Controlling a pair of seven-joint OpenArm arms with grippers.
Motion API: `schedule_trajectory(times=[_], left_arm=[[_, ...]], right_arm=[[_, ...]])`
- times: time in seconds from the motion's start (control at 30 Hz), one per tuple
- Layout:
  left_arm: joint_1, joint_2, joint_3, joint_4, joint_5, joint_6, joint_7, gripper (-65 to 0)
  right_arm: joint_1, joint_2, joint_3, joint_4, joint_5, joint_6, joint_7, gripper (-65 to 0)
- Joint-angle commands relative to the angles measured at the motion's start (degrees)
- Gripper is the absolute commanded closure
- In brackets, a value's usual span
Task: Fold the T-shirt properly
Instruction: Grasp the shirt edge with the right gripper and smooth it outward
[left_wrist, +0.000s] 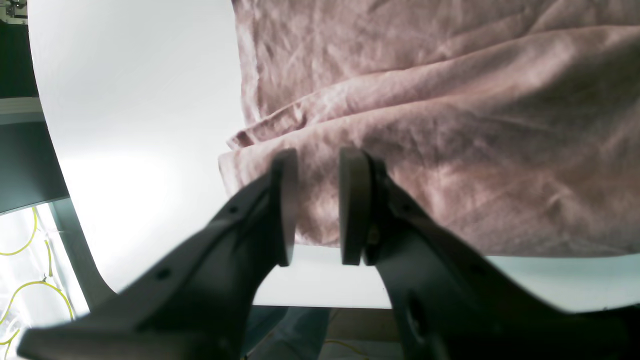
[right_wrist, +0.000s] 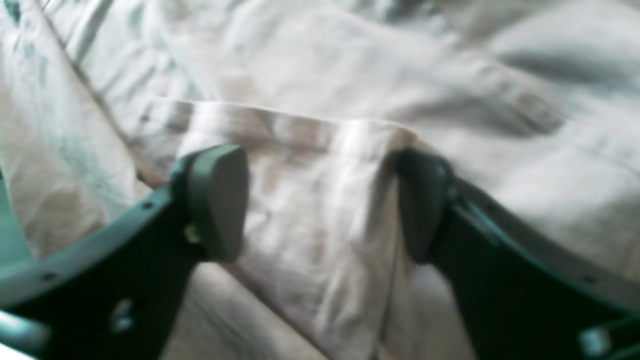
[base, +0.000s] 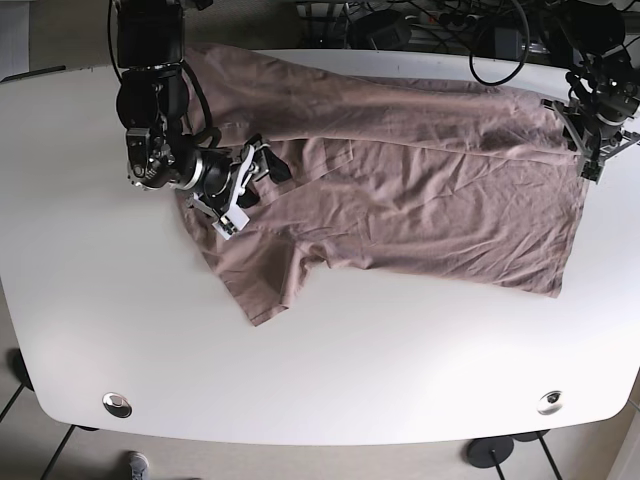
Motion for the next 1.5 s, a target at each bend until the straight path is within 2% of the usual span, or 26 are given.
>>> schedule_trajectory(times=[0.03, 0.2, 0.27, 0.4, 0.5, 0.57, 0.97, 1.03, 1.13, 1.2, 1.23, 1.27, 1.33, 1.43, 1.5], left_arm=[[-0.13, -1.01, -0.58, 0.84, -0.09, 0.36, -0.55, -12.1], [-0.13, -1.01, -0.49, 0.84, -0.09, 0.36, -0.55, -12.1], [-0.13, -1.01, -0.49, 0.84, -0.09, 0.36, -0.55, -12.1], [-0.04, -1.01, -0.40, 0.84, 0.00, 0.36, -0.55, -12.1], [-0.04, -1.01, -0.40, 0.84, 0.00, 0.36, -0.55, -12.1], [-0.04, -1.01, -0.40, 0.84, 0.00, 0.36, -0.55, -12.1], [-0.04, -1.01, -0.40, 0.84, 0.00, 0.36, -0.55, -12.1], [-0.04, -1.01, -0.40, 0.84, 0.00, 0.36, -0.55, -12.1], [-0.04, -1.01, -0.49, 0.84, 0.00, 0.36, -0.55, -12.1], [-0.04, -1.01, -0.66, 0.75, 0.00, 0.36, -0.55, -12.1], [-0.04, -1.01, -0.75, 0.49, 0.00, 0.36, -0.55, -12.1], [-0.04, -1.10, -0.75, -0.57, 0.00, 0.36, -0.55, -12.1], [-0.31, -1.45, -0.84, -3.38, 0.00, 0.36, -0.90, -12.1], [-0.04, -2.42, -0.84, -6.99, -0.09, 0.36, -5.12, -12.1], [0.05, -2.50, -1.54, -8.57, -0.09, 0.36, -8.55, -12.1]], right_arm=[[1.14, 0.48, 0.08, -1.02, 1.09, 0.25, 1.21, -31.1], [1.14, 0.48, 0.08, -3.21, 1.09, 0.25, 3.50, -6.2], [1.05, 0.48, 0.17, -2.33, 1.27, 0.25, 3.59, -2.2], [-0.53, 0.48, 0.34, 5.05, 1.18, 0.16, 3.76, -1.7], [-0.79, 0.57, 0.34, 10.50, 1.62, -3.44, 3.59, -1.7], [-0.35, 0.57, 0.34, 11.73, 1.71, -4.50, 3.59, -1.7], [6.15, 0.74, 0.34, 7.42, 1.18, -4.59, 3.94, -2.1], [6.15, 0.83, 0.43, 7.86, 1.18, -4.59, 3.76, -7.1], [3.69, 1.18, 2.98, 11.73, 1.71, -4.59, 2.44, -31.7], [0.26, 0.39, 7.64, 16.48, 1.71, -4.59, 0.33, -44.7], [-1.58, -0.14, 9.48, 19.03, 1.71, -4.50, -1.07, -48.8], [-3.52, -0.49, 11.16, 21.75, 1.71, -4.41, -2.74, -50.6], [-7.65, -0.75, 13.62, 26.41, 1.80, -4.41, -6.08, -49.8], [-15.56, -0.75, 16.78, 30.28, 1.88, -3.88, -9.34, -46.3], [-19.25, -0.40, 17.40, 30.11, 4.43, -3.88, -9.42, -41.4]])
